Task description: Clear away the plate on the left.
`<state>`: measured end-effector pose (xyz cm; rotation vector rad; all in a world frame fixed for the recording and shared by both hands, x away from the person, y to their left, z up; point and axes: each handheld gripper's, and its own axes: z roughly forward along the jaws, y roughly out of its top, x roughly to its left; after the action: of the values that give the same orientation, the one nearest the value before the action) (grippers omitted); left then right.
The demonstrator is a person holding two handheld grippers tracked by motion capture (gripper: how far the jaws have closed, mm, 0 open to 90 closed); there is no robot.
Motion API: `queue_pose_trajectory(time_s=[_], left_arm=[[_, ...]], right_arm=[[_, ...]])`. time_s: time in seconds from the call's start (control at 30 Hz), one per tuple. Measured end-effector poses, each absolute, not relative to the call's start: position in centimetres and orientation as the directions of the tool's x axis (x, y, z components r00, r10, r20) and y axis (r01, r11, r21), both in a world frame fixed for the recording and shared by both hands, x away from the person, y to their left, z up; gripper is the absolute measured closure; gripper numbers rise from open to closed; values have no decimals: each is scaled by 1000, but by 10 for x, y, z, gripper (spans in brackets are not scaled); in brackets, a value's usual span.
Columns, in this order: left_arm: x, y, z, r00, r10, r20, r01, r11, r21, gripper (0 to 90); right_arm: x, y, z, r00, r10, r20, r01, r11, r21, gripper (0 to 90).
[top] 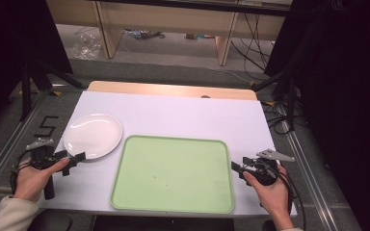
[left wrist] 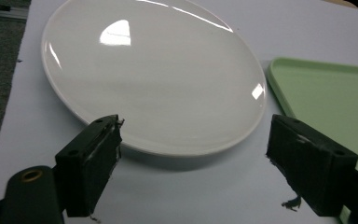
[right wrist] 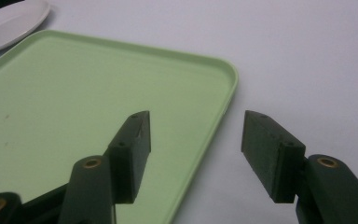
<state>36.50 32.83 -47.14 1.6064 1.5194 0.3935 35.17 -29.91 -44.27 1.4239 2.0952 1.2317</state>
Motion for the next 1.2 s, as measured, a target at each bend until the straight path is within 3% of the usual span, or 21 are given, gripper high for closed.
queue_pose_trajectory(time_s=[0.93, 1.2], left_arm=[[397, 367, -486, 23, 942, -334, 723, 215, 657, 284], [399, 365, -489, -4, 914, -406, 739, 276, 615, 338]], right_arm=[[352, -298, -443, -451, 873, 185, 595, 140, 792, 448], [352, -297, -443, -447, 874, 190, 603, 138, 786, 456]])
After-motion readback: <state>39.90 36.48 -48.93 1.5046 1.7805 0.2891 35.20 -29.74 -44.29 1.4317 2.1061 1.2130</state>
